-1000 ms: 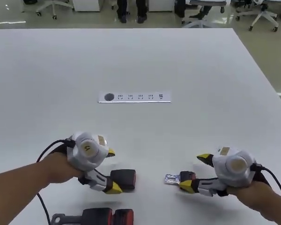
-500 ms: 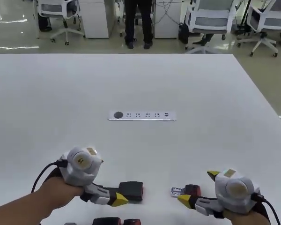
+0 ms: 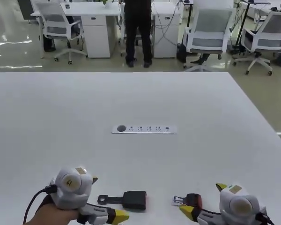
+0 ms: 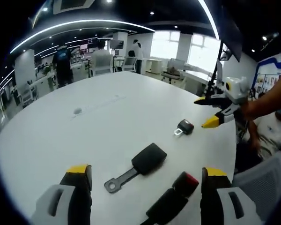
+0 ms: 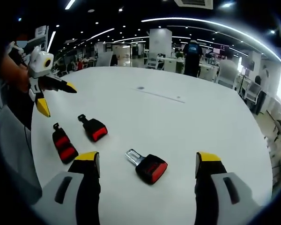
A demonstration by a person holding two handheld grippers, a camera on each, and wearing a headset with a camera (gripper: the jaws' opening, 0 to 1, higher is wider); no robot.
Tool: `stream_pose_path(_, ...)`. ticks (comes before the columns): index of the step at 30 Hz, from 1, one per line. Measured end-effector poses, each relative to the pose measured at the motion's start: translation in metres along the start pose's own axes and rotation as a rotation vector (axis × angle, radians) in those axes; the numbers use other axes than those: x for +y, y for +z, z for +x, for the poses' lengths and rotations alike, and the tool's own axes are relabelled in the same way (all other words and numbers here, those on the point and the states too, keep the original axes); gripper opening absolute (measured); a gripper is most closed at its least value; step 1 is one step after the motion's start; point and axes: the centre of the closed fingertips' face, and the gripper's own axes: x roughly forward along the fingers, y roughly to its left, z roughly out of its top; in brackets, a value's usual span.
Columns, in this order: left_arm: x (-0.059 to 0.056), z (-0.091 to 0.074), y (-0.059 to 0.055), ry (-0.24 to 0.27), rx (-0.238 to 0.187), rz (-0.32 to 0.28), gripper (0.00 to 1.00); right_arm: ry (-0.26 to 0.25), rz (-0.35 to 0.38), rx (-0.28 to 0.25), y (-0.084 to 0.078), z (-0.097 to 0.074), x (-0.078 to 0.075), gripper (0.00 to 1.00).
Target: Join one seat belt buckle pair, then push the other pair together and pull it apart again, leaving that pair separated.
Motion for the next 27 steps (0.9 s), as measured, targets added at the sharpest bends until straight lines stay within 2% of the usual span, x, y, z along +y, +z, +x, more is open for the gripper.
stream_pose_path(3, -0.004, -0.011, -0.003, 0.011, -0.017, -0.013, 1.0, -0.025, -0.017, -0.012, 0.001, -0.006, 0.003, 0.84)
stream_pose_path(4, -0.004, -0.015, -0.002, 0.016, -0.034, -0.022, 1.0, -0.03, -0.016, -0.015, 0.001, -0.008, 0.004, 0.84)
stream_pose_path(7, -0.001, -0.027, -0.005, 0.035, -0.064, -0.052, 1.0, -0.045, 0.008, -0.041, 0.005, -0.015, 0.006, 0.86)
stream_pose_path(11, -0.005, -0.045, -0.009, 0.049, -0.087, -0.04, 1.0, -0.054, 0.01, -0.062, 0.008, -0.021, 0.012, 0.87)
stream_pose_path(13, -0.005, -0.054, -0.008, 0.063, -0.119, -0.051, 1.0, -0.058, 0.005, -0.065, 0.008, -0.024, 0.016, 0.87)
stream_pose_path(15, -0.003, -0.06, -0.016, 0.069, -0.118, -0.045, 1.0, -0.057, 0.002, -0.077, 0.009, -0.028, 0.019, 0.88)
stream_pose_path(17, -0.005, -0.066, -0.021, 0.07, -0.123, -0.042, 1.0, -0.059, -0.004, -0.087, 0.01, -0.032, 0.023, 0.88)
stream_pose_path(21, -0.003, -0.079, -0.027, 0.088, -0.154, -0.072, 1.0, -0.065, -0.006, -0.089, 0.007, -0.042, 0.029, 0.88)
stream_pose_path(26, -0.004, -0.089, -0.034, 0.102, -0.16, -0.067, 1.0, -0.069, 0.002, -0.094, 0.002, -0.048, 0.034, 0.89)
stream_pose_path(27, -0.006, -0.093, -0.034, 0.106, -0.162, -0.067, 1.0, -0.073, 0.002, -0.096, 0.001, -0.053, 0.04, 0.89)
